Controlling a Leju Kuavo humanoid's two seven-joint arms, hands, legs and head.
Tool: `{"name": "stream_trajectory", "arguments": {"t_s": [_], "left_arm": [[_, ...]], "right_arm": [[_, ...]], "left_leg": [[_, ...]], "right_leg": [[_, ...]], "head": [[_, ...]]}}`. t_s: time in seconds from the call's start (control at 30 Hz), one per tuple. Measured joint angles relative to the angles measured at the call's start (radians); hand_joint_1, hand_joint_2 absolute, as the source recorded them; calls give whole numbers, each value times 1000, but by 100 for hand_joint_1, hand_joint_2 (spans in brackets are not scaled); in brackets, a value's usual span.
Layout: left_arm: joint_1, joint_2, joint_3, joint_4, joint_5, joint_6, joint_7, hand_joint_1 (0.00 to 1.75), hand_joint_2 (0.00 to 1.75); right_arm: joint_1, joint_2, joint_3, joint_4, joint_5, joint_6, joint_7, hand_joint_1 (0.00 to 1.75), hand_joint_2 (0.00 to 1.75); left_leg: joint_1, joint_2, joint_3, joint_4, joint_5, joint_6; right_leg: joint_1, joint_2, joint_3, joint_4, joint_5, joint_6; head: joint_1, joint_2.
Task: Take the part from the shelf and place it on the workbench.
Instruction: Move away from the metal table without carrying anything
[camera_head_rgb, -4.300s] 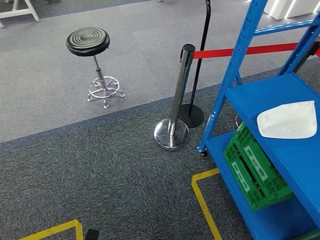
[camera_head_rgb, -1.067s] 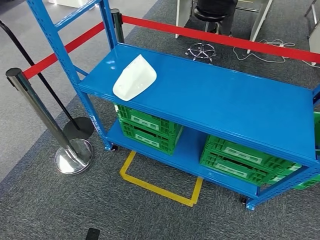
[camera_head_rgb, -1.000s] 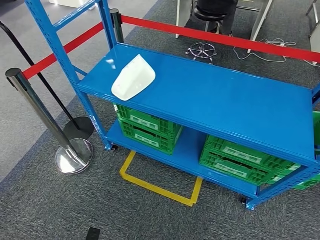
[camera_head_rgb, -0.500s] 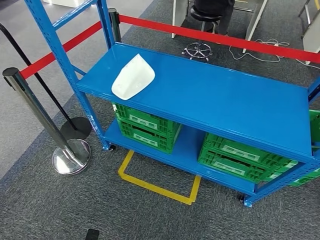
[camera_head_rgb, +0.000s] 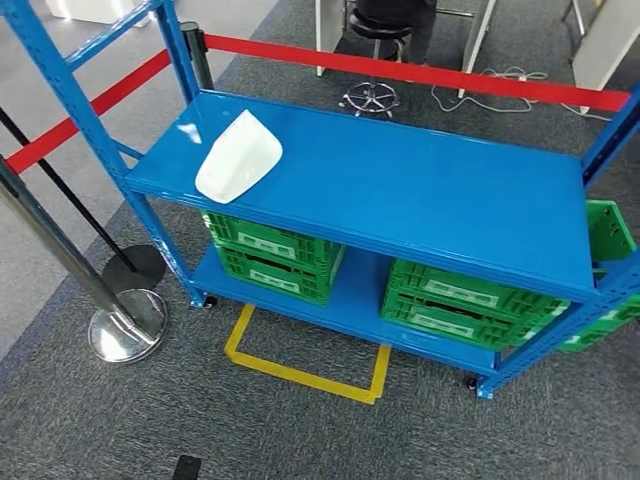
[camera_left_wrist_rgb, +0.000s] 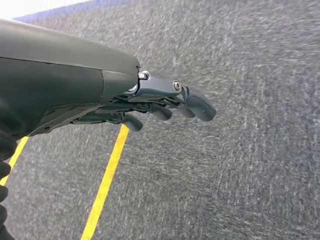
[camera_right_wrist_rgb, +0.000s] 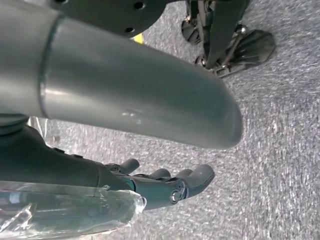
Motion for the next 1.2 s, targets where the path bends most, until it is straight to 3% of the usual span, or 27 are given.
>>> {"name": "stream_trajectory", "arguments": {"t_s": [0.03, 0.07, 0.13, 0.2, 0.23, 0.27, 0.3, 0.33, 0.43, 0.5, 0.6, 0.67, 0.73, 0.77, 0.8, 0.83, 0.93, 0.97, 1.1, 1.17, 1.2], "left_arm": [[0, 0, 0, 0, 0, 0, 0, 0, 175], [-1, 0, 0, 0, 0, 0, 0, 0, 175], [-2, 0, 0, 0, 0, 0, 0, 0, 175], [0, 0, 0, 0, 0, 0, 0, 0, 175], [2, 0, 0, 0, 0, 0, 0, 0, 175], [4, 0, 0, 0, 0, 0, 0, 0, 175], [5, 1, 0, 0, 0, 0, 0, 0, 175], [5, 1, 0, 0, 0, 0, 0, 0, 175], [3, 2, 0, 0, 0, 0, 2, 0, 175], [-3, 1, 0, 0, -1, 0, 5, 0, 175], [-5, 0, 0, 0, -1, 0, 7, 0, 175], [-4, -1, 0, 0, -2, -1, 7, 0, 175], [-2, -1, 0, 0, -2, -1, 7, 0, 175], [-1, -1, 0, 0, -2, -1, 7, 0, 175], [0, -1, 0, 0, -2, -2, 7, 0, 175], [0, -1, 0, 0, -2, -2, 7, 0, 131], [0, -2, 0, 0, -2, -4, 4, 0, 131], [-1, -2, 0, 0, -2, -4, 1, 0, 175], [-1, -2, 0, 0, -4, -6, -12, 0, 175], [-1, -2, 0, 0, -8, -9, -19, 0, 175], [-1, -2, 0, 0, -9, -11, -22, 0, 175]], "right_arm": [[0, -1, 0, 0, 0, 0, 0, 0, 0], [-1, -1, 0, 0, 0, 1, -1, 0, 0], [1, -1, -1, 0, 0, 1, -1, 0, 0], [-2, -1, -1, 0, 0, 1, -1, 0, 0], [-3, -1, -1, 0, 0, 1, -1, 0, 0], [-2, -1, -1, 0, 0, 0, 0, 0, 0], [-1, -1, -1, 0, 0, -1, 0, 0, 0], [0, -1, -1, 0, 0, -2, 0, 0, 0], [0, -1, -1, 0, 3, -12, 7, 0, 0], [1, 0, -1, 0, 8, -24, 19, 0, 0], [4, 0, -1, 0, 11, -39, 33, 0, 0], [3, 0, -1, 0, 15, -44, 38, 0, 0], [0, 0, -1, 0, 17, -45, 40, 0, 0], [-1, 0, -1, 0, 18, -45, 41, 0, 0], [0, 0, -1, 0, 18, -45, 42, 0, 0], [0, 0, -1, 0, 19, -46, 43, 0, 0], [-1, 0, -1, 0, 24, -47, 49, 0, 0], [-3, 0, -1, 0, 26, -47, 52, 0, 0], [-2, 1, -1, 0, 43, -54, 68, 0, 175], [-2, 1, -1, 0, 55, -57, 75, 0, 175], [-3, 1, -1, 0, 59, -57, 77, 0, 175]], "left_leg": [[-3, 20, 3, 2, -4, -7], [-5, 28, 5, 6, -10, -16], [0, -3, -7, 43, -43, -27], [4, -47, -54, 156, -111, -34], [5, -56, -85, 225, -142, -34], [5, -59, -107, 274, -156, -33], [5, -60, -117, 292, -150, -32], [5, -63, -109, 271, -124, -28], [4, -82, -29, 92, -21, -11], [1, -91, -3, 25, -7, -4], [3, -87, -3, 6, -4, 5], [7, -80, -1, -2, 2, 14], [6, -72, -3, -2, 3, 17], [5, -67, -4, -1, 3, 17], [5, -62, -4, -1, 3, 17], [5, -60, -4, -1, 3, 17], [3, -57, -2, 2, 0, 10], [0, -56, -2, 3, 0, 4], [0, -56, -7, 11, -4, -14], [2, -59, -28, 63, -45, -24], [4, -60, -52, 118, -79, -29]], "right_leg": [[2, -14, 33, -68, 34, -7], [3, -24, 57, -118, 50, -18], [0, -4, 55, -120, 55, -29], [0, 19, 53, -121, 59, -38], [0, 32, 52, -120, 60, -41], [1, 45, 52, -120, 60, -42], [2, 58, 52, -120, 61, -43], [2, 71, 53, -120, 61, -43], [4, 99, 55, -117, 62, -40], [6, 108, 47, -114, 64, -32], [4, 100, 33, -106, 60, -14], [3, 69, 1, -41, 17, -4], [0, 45, -59, 88, -48, 6], [-2, 41, -83, 142, -67, 9], [-3, 39, -91, 163, -68, 12], [-5, 38, -79, 145, -50, 14], [-6, 31, 28, -49, 30, 9], [-6, 28, 54, -95, 40, 4], [-4, 28, 69, -122, 45, -18], [-7, 28, 70, -126, 50, -30], [-7, 28, 69, -126, 51, -33]], "head": [[-1, 0], [-2, 0], [-4, 0], [-6, 0], [-7, 0], [-7, 0], [-7, 0], [-7, 0], [-7, 0], [-7, 0], [-7, 0], [-2, 0], [3, 0], [2, 0], [2, 0], [2, 0], [3, 0], [2, 0], [1, 0], [-3, 0], [-5, 0]]}}
